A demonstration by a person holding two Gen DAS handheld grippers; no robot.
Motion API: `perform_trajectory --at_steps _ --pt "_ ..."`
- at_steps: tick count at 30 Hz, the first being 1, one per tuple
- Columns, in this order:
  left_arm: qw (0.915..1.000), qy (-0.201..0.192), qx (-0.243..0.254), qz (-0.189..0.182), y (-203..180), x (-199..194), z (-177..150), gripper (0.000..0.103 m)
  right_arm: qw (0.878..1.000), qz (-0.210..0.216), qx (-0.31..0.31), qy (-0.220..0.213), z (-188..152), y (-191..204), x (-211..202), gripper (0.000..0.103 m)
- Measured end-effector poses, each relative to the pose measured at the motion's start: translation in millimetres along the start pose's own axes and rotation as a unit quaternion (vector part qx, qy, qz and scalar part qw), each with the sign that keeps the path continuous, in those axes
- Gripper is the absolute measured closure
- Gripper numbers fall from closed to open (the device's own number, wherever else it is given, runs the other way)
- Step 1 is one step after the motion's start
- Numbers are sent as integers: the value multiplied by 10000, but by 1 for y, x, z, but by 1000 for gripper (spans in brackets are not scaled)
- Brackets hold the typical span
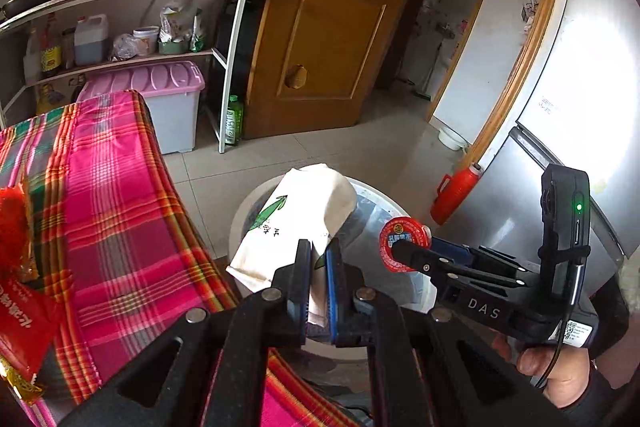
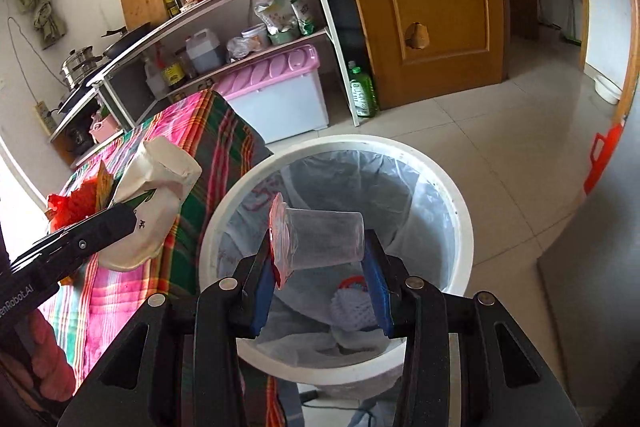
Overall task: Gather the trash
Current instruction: 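Carry both items to the bin and open the right tool to drop the cup, then open the left tool to drop the white paper bag into the bin, then move both open tools back over the remaining trash on the table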
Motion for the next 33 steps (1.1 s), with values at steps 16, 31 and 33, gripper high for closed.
perform_trajectory --at_steps 16,31,33 --pt "9959 833 -348 -25 -4 61 -25 94 9978 -342 276 505 -17 -31 33 54" --pt "9984 426 -380 2 3 25 -16 80 9996 -96 277 -40 -1 -13 -4 51" --pt "9987 335 -387 45 7 14 -16 80 9996 2 253 -132 2 -5 -12 51"
Point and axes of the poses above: each gripper's, at about its wrist camera, not at the fingertips, and x roughly the way its jaws point, y to its left, z to its top, the point moved 6 cm from there along x, roughly the way its jaws point, and after that the axes turned 11 degrees about -y, right-handed, at the moved point
